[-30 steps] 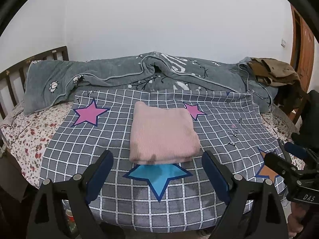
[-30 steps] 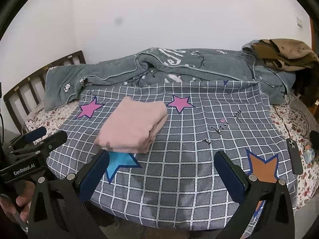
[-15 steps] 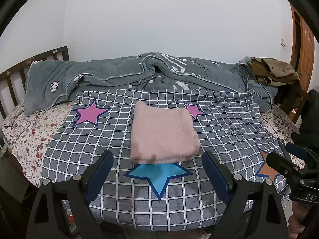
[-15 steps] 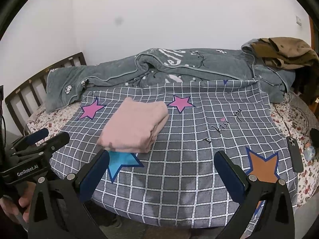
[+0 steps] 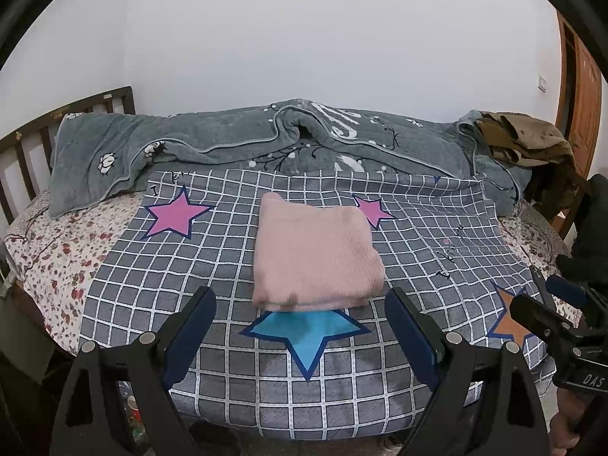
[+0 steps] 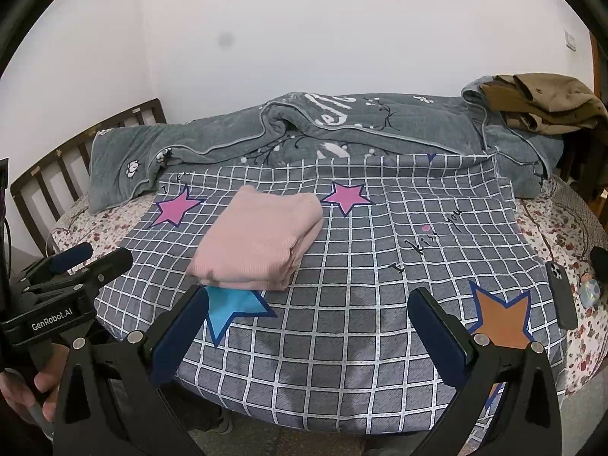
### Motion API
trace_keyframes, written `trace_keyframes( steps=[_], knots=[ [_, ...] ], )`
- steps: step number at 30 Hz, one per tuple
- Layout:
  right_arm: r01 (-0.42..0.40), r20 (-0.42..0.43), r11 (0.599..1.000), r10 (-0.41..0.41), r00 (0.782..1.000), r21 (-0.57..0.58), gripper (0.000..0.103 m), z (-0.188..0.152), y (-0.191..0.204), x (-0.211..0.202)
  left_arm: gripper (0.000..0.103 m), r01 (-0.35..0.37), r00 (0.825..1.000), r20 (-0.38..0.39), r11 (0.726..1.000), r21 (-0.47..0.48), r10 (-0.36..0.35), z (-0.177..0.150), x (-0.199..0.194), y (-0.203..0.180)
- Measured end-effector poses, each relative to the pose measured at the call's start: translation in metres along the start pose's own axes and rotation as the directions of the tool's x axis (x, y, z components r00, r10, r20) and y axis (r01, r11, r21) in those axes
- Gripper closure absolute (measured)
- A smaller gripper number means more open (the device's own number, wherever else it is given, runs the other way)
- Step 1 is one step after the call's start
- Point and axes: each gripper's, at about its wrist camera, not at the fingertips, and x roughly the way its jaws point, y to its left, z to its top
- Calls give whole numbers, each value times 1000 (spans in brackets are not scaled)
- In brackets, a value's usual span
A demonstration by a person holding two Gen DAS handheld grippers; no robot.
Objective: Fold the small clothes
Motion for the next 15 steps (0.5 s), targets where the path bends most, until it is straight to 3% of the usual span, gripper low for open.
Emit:
trace_keyframes(
  steps=[15],
  knots=[
    [-9,-2,1000,9,1000,6,0,0,1,3,13,0,1000,1,1000,2,0,1,0,2]
  ],
)
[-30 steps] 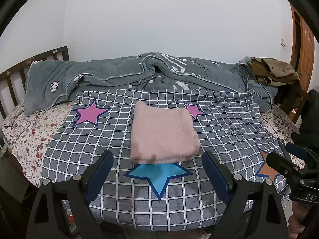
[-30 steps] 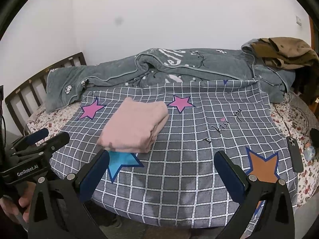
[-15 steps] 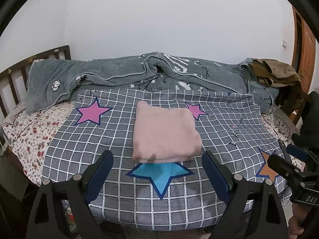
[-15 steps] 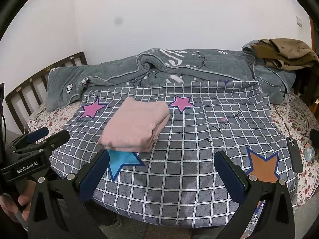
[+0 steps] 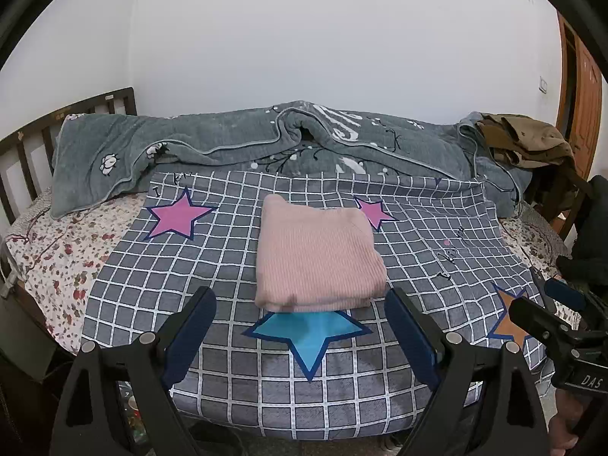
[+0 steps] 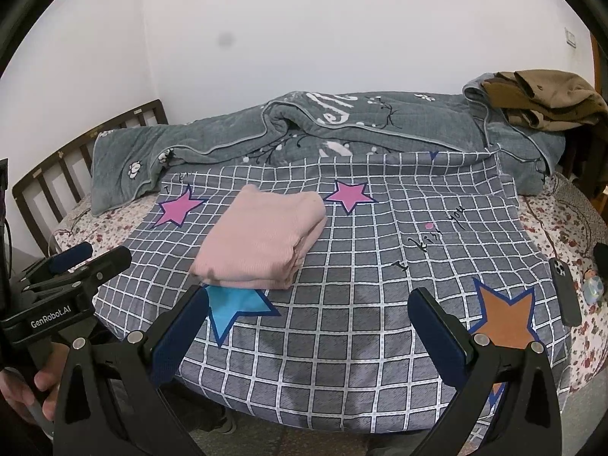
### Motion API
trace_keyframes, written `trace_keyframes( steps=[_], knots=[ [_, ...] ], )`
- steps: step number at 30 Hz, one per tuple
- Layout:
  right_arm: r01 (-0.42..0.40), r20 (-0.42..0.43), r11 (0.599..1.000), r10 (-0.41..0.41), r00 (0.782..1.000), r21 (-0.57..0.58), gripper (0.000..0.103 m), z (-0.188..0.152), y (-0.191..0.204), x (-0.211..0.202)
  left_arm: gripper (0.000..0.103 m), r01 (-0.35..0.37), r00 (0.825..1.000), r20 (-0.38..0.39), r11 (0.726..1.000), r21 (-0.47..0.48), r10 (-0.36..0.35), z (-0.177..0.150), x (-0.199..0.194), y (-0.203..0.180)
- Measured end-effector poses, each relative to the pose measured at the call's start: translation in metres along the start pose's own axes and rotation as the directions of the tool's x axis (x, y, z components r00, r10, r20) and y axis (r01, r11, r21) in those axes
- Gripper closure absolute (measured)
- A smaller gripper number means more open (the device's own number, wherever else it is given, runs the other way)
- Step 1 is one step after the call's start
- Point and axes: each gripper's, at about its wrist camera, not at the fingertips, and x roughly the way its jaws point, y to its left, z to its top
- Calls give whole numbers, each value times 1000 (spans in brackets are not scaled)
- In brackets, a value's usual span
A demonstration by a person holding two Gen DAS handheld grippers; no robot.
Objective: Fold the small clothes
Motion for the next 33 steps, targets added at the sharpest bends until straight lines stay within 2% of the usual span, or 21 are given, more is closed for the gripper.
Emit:
trace_keyframes(
  steps=[33],
  knots=[
    [-9,12,1000,9,1000,10,0,1,0,-9,13,-26,1000,4,1000,9,26,5,-3,1]
  ],
)
